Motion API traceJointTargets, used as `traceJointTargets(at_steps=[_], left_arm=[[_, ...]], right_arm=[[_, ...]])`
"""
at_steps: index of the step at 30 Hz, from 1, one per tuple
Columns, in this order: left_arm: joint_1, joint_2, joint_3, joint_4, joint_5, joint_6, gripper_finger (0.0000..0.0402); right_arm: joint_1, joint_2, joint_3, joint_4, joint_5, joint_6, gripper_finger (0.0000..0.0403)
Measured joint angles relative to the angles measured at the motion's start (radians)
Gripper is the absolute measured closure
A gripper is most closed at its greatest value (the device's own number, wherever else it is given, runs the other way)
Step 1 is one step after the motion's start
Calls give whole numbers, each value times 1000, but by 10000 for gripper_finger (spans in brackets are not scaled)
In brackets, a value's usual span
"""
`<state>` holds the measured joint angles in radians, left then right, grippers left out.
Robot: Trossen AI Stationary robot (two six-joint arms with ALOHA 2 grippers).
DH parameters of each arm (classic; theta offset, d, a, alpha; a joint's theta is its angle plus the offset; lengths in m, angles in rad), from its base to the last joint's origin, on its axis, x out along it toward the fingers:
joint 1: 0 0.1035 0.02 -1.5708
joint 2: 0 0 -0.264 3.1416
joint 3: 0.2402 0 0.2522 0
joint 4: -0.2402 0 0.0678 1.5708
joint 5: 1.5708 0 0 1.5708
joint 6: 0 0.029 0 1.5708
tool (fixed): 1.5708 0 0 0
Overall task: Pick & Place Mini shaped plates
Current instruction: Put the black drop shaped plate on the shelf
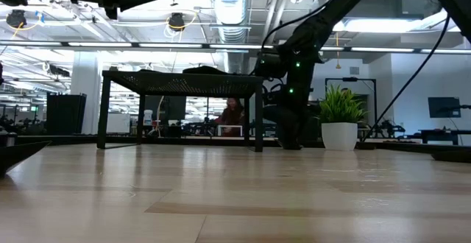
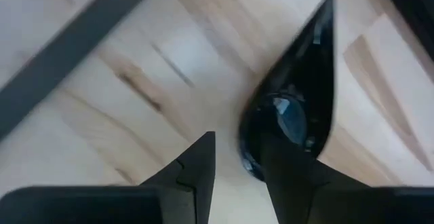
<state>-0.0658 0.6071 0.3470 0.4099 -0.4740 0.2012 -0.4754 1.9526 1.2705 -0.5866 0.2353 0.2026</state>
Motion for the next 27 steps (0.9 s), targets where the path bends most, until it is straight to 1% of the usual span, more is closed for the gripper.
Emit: traceJointTargets(at_steps=[5, 10, 16, 20, 21, 25, 27], left_arm=[[0, 0, 0, 0, 0, 0, 393], [0, 0, 0, 1, 0, 0, 392], [0, 0, 0, 3, 0, 0, 390], [0, 0, 0, 3, 0, 0, 391], [0, 0, 0, 3, 0, 0, 391], [0, 0, 0, 3, 0, 0, 389], [0, 0, 0, 3, 0, 0, 390]], right_arm=[[-2, 20, 1, 25, 4, -10, 294], [-11, 44, 4, 53, 28, -21, 311], [-23, 45, 3, 68, 24, -27, 349], [-30, 47, 3, 69, 26, -29, 391], [-31, 47, 2, 69, 32, -35, 396], [-33, 47, 2, 69, 36, -33, 391], [-30, 48, 2, 68, 39, -29, 394]])
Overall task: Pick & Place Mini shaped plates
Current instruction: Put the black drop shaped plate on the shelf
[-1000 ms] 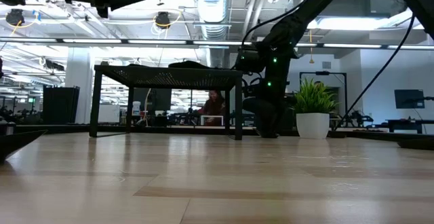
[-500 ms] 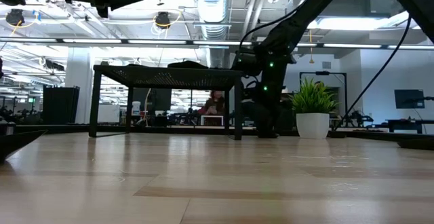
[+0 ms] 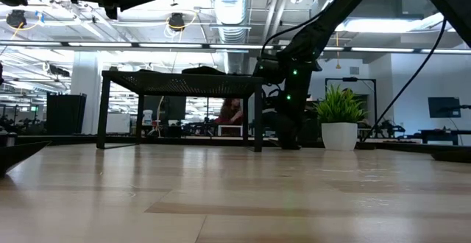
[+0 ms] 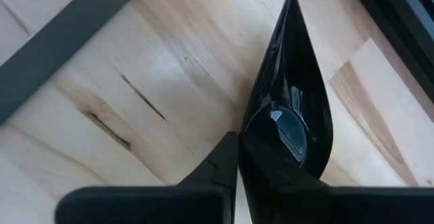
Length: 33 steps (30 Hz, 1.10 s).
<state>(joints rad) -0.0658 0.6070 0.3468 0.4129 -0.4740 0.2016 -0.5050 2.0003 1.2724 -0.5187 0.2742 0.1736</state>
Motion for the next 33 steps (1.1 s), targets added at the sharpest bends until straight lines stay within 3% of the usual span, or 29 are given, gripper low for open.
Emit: traceJointTargets(at_steps=[7, 14, 24, 33], left_arm=[[0, 0, 0, 0, 0, 0, 389], [0, 0, 0, 0, 0, 0, 391], [0, 0, 0, 0, 0, 0, 389], [0, 0, 0, 0, 0, 0, 389]], right_arm=[[41, -76, -4, -66, 28, 0, 400], [88, -256, -3, -130, 91, 2, 401], [190, -503, -2, -129, 93, -1, 401], [271, -515, 0, -6, 90, -52, 402]])
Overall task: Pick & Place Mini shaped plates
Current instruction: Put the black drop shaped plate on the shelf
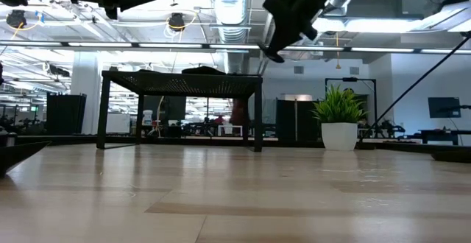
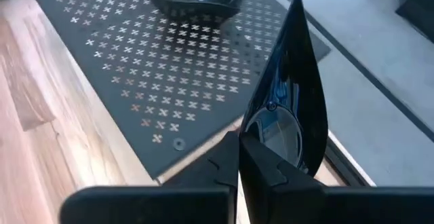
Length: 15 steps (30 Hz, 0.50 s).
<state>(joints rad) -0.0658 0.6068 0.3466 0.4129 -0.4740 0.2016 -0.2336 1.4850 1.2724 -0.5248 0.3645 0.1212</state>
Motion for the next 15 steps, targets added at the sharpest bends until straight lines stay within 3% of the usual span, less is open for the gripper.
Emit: traceJointTargets(at_steps=[6, 10, 15], left_arm=[[0, 0, 0, 0, 0, 0, 389], [0, 0, 0, 0, 0, 0, 389], [0, 0, 0, 0, 0, 0, 389]], right_arm=[[12, 72, -1, 31, 0, -6, 402], [10, 101, -1, 139, -2, -66, 402], [-16, 107, 0, 248, -73, -72, 402]])
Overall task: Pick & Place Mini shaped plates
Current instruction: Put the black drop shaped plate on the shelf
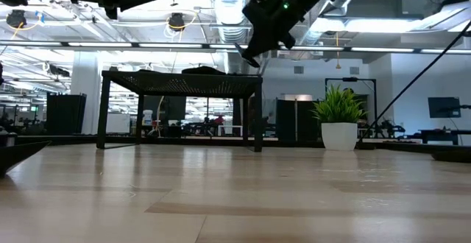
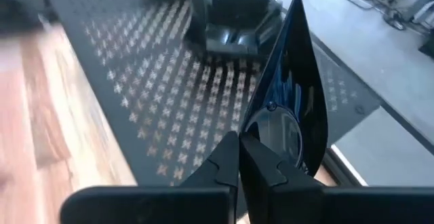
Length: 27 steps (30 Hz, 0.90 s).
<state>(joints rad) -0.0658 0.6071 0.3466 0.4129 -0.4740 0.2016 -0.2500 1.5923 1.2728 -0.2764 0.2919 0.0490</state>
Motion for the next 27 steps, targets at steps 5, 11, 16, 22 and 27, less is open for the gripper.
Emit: traceJointTargets(at_steps=[5, 11, 16, 22, 27], left_arm=[[0, 0, 0, 0, 0, 0, 389], [0, 0, 0, 0, 0, 0, 389], [0, 0, 0, 0, 0, 0, 389], [0, 0, 0, 0, 0, 0, 389], [0, 0, 0, 0, 0, 0, 389]], right_arm=[[-33, 2, 0, 36, -6, 62, 402], [-56, 68, -1, 50, -7, 98, 402], [-58, 116, -1, 84, -3, 53, 402], [-74, 118, 0, 113, -8, 64, 401], [-98, 118, 0, 114, -84, 73, 401]])
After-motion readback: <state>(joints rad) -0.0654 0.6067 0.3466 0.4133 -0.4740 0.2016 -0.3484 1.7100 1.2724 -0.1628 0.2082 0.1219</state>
